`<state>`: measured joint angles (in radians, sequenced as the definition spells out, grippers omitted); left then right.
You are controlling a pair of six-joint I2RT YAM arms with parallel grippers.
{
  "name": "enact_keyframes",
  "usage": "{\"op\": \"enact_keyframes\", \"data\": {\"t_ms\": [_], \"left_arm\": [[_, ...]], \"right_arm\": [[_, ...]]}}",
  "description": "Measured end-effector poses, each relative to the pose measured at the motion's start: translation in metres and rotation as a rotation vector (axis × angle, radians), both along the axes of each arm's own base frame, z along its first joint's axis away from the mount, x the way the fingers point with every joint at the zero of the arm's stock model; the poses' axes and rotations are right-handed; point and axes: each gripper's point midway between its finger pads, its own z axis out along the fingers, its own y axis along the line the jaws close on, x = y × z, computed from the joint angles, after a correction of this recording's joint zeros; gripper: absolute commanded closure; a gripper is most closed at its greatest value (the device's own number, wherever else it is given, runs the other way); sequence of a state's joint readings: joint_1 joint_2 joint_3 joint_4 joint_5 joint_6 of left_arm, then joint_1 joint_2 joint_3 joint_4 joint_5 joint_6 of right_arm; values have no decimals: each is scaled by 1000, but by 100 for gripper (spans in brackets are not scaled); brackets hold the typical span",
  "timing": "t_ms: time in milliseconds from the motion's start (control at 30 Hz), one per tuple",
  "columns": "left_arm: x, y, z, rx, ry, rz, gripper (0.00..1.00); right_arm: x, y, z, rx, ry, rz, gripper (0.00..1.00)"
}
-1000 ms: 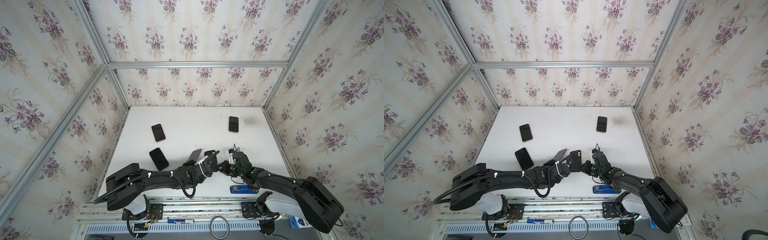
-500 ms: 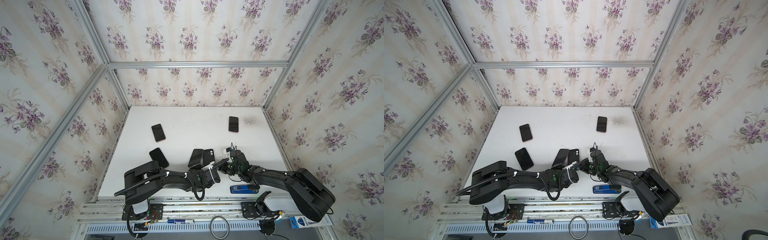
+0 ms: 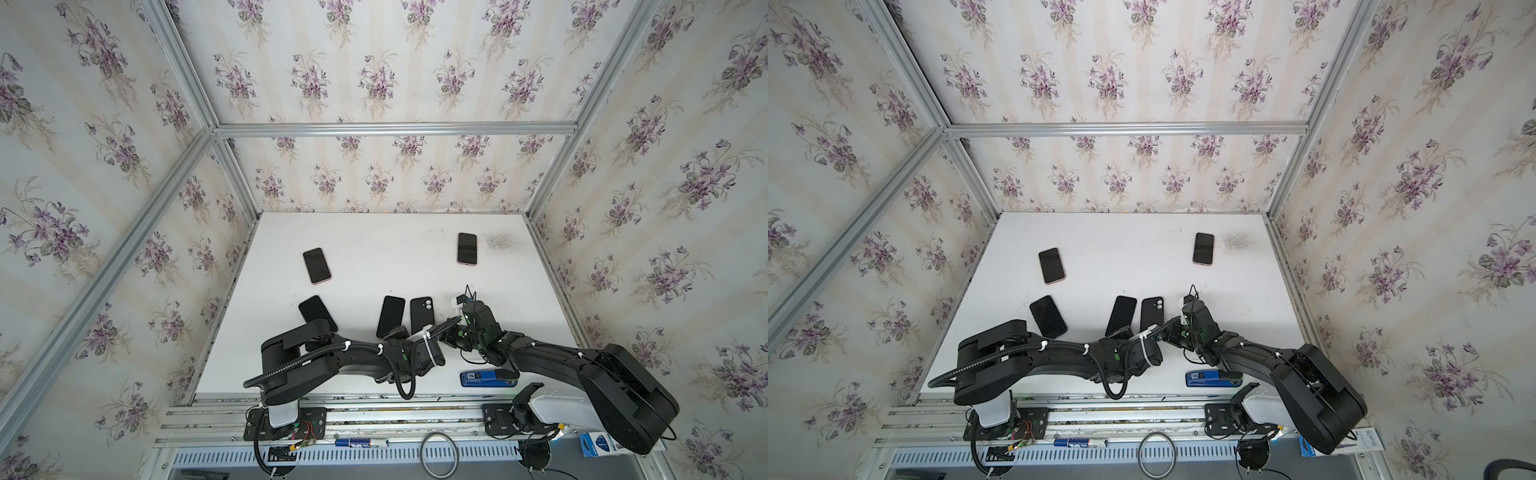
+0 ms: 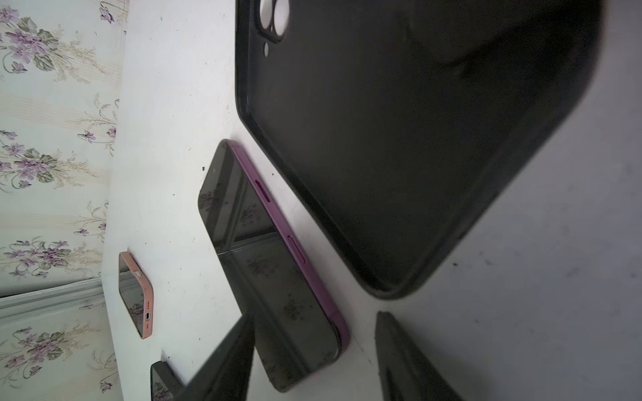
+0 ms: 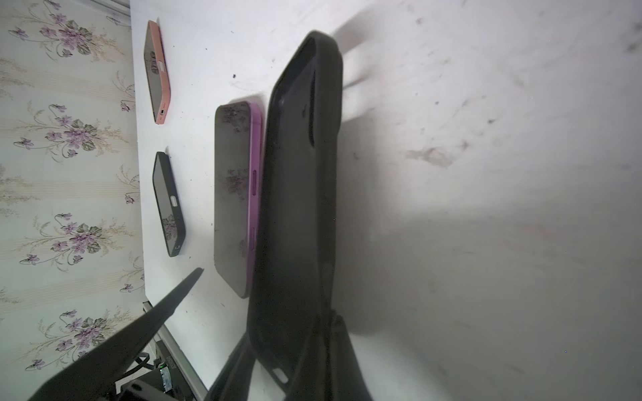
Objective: Take the phone out of the phone case
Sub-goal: Place the phone at the center of the table, then place the phone case at the center of the table.
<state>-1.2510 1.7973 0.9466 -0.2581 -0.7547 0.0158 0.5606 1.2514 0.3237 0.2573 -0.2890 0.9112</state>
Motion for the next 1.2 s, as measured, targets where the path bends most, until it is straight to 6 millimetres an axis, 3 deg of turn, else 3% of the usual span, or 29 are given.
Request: {"op": "enact_keyframes", "data": {"t_ms": [67, 233, 500, 767, 933, 1200], "left_arm": [[0, -2, 15, -52, -10, 9, 14], [4, 9, 60, -234, -29, 57, 1], [7, 48, 116, -534, -12, 149, 0], [4, 92, 176, -859, -1, 223, 0], [-3, 104, 190, -912, 8, 231, 0], [-9, 114, 188, -912, 25, 257, 0]], "right_arm": [[0, -2, 2, -6, -7, -4, 100], [-2, -5, -4, -22, 0, -4, 100], [6, 1, -24, -39, 32, -2, 100], [21, 36, -24, 20, -4, 44, 100], [23, 56, -23, 39, -15, 71, 100], [24, 81, -24, 64, -22, 101, 98]]}}
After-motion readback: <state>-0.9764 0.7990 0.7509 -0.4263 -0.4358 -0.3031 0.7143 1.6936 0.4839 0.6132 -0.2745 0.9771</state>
